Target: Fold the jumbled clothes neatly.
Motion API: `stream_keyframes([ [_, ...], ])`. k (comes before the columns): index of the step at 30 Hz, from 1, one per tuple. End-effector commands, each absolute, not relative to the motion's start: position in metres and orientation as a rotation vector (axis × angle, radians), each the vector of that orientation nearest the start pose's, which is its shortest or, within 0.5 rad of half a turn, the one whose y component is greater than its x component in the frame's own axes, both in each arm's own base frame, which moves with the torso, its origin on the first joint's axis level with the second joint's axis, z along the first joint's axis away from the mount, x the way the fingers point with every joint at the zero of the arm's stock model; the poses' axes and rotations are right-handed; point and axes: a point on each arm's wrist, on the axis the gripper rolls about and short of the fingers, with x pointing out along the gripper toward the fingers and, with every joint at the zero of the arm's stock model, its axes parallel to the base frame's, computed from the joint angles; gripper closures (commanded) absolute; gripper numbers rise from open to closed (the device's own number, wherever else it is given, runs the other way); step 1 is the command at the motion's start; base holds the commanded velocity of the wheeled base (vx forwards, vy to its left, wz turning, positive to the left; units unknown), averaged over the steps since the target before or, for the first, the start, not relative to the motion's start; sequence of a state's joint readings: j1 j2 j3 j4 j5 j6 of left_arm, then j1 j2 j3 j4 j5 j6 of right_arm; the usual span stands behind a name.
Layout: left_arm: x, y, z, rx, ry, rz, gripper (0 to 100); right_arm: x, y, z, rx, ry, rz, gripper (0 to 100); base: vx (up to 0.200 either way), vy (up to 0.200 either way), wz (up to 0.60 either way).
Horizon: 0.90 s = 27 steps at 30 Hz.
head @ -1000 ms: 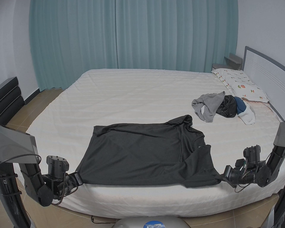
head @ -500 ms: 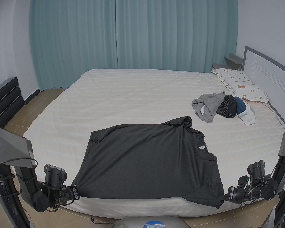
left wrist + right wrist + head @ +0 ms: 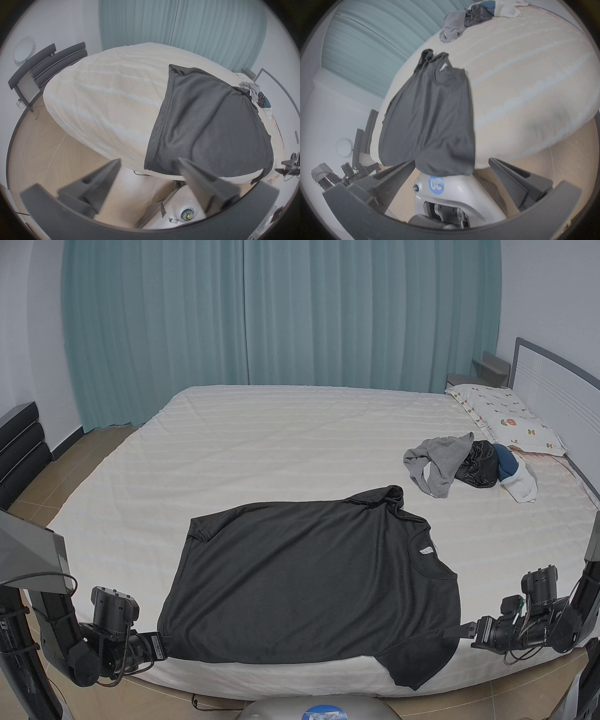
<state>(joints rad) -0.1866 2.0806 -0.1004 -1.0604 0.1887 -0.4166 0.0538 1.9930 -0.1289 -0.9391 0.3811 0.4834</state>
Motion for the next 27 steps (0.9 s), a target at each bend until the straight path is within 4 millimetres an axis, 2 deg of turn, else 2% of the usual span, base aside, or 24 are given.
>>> stream_keyframes([
  [1, 0.207, -0.033, -0.007, -0.226, 0.865, 0.195, 0, 0.226, 0.017, 0.01, 0.609, 0.928, 0.177, 0, 0.0, 0.0, 0.0],
  [5, 0.207, -0.032, -0.003, -0.232, 0.847, 0.194, 0, 0.24, 0.018, 0.016, 0.639, 0.882, 0.178, 0, 0.0, 0.0, 0.0],
  [7, 0.207, -0.032, 0.003, -0.237, 0.825, 0.189, 0, 0.255, 0.02, 0.021, 0.664, 0.847, 0.182, 0, 0.0, 0.0, 0.0],
  [13, 0.224, -0.035, 0.015, -0.298, 0.726, 0.176, 0, 0.28, 0.029, 0.031, 0.756, 0.793, 0.191, 0, 0.0, 0.0, 0.0],
  [17, 0.233, -0.037, 0.024, -0.37, 0.671, 0.179, 0, 0.288, 0.037, 0.028, 0.797, 0.802, 0.197, 0, 0.0, 0.0, 0.0],
  [27, 0.242, -0.037, 0.024, -0.441, 0.646, 0.2, 0, 0.294, 0.037, 0.027, 0.853, 0.798, 0.179, 0, 0.0, 0.0, 0.0],
])
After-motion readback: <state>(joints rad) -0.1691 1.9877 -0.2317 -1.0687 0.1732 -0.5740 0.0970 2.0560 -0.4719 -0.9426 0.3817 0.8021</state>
